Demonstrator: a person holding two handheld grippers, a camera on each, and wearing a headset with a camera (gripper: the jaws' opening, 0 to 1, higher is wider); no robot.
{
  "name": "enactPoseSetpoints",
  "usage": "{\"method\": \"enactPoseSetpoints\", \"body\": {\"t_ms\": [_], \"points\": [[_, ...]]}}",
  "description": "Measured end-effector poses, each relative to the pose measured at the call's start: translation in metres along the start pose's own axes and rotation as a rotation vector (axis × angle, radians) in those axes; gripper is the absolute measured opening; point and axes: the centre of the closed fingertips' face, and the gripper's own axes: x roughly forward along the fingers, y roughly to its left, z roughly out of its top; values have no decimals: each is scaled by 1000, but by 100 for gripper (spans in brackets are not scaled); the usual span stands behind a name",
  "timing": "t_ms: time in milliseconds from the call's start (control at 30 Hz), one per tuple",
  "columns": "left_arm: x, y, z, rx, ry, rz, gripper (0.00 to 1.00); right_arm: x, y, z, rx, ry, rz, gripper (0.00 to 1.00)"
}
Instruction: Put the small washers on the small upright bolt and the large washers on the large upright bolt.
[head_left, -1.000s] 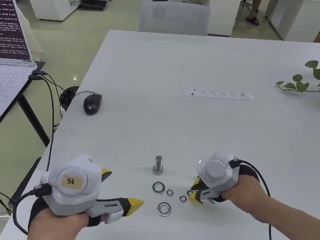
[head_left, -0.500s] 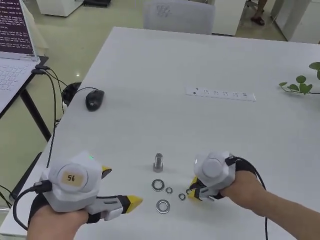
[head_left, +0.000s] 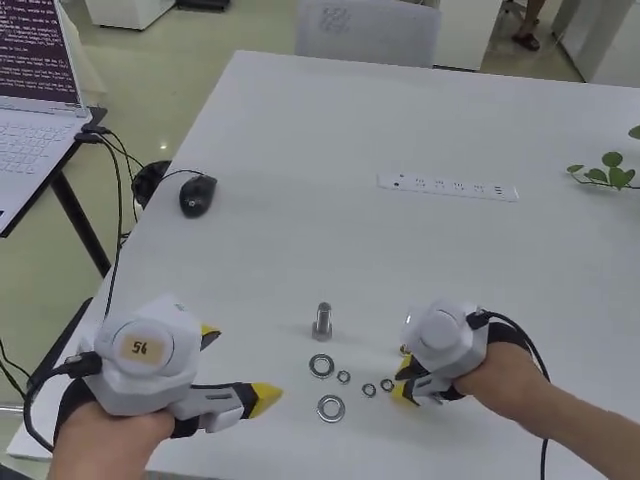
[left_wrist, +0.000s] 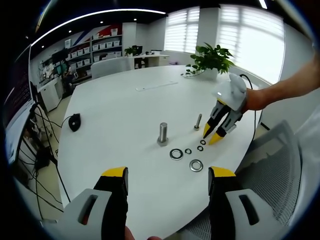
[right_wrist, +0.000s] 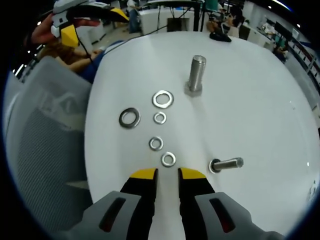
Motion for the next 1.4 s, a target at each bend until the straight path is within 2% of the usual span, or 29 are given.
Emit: {"method": "enactPoseSetpoints", "body": {"t_ms": [133, 233, 333, 367, 433, 567, 833, 1100, 1133, 1233, 1400], "points": [[1, -1, -2, -5, 1, 0, 64, 0, 3, -1, -17, -16, 2, 18], [4, -5, -1, 0, 3, -8, 65, 3, 3, 6, -81, -37, 12, 19], [4, -7, 2, 9, 0, -11, 65, 6, 2, 10, -207, -3, 24, 19], [4, -7, 3, 10, -2, -11, 65, 7, 2, 11, -202, -1, 31, 19], [3, -6, 4, 9, -5, -10, 65, 8, 2, 12, -259, 14, 49, 19], [2, -4, 3, 9, -4, -5, 65, 8, 4, 13, -319, 38, 77, 18], [1, -4, 2, 3, -5, -1, 65, 9, 3, 15, -319, 40, 88, 15], [1, -5, 2, 5, -5, -3, 65, 9, 2, 16, -239, 21, 58, 14], [1, -4, 2, 5, -4, -3, 65, 9, 2, 16, -243, 21, 58, 15], [0, -3, 1, 9, -1, -2, 65, 9, 3, 15, -332, 44, 81, 15], [-1, -3, 3, 13, -1, -2, 65, 10, 2, 16, -380, 73, 102, 17]]}}
